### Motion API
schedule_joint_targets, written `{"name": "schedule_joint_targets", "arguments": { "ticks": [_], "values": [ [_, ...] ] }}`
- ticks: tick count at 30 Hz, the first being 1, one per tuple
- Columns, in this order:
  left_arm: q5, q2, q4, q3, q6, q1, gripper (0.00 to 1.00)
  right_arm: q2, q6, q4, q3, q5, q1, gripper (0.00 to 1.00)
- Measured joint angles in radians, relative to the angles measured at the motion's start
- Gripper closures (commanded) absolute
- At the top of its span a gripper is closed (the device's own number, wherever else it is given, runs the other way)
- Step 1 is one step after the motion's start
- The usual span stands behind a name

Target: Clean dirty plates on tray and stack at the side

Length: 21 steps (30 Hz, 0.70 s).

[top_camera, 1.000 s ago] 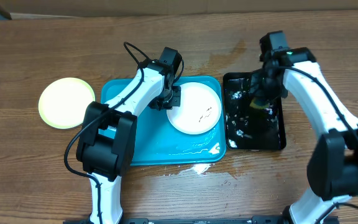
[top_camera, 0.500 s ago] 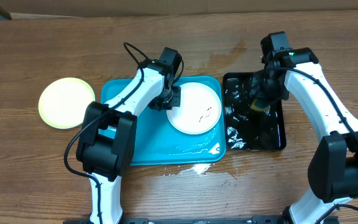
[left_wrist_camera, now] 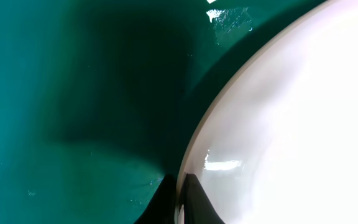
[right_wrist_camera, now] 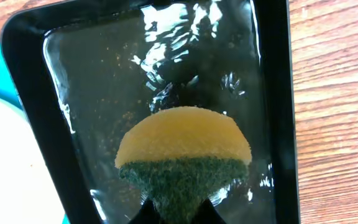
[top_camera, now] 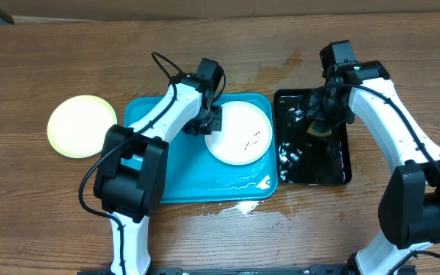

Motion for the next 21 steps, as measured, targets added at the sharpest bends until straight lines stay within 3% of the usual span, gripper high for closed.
{"name": "schedule_joint_targets", "arguments": {
  "ticks": [21],
  "values": [
    [0.0, 0.0, 0.02, -0.001, 0.0, 0.0, 0.96, 0.0, 0.004, -0.092, -0.011, -0.05, 0.0, 0.96]
  ]
}}
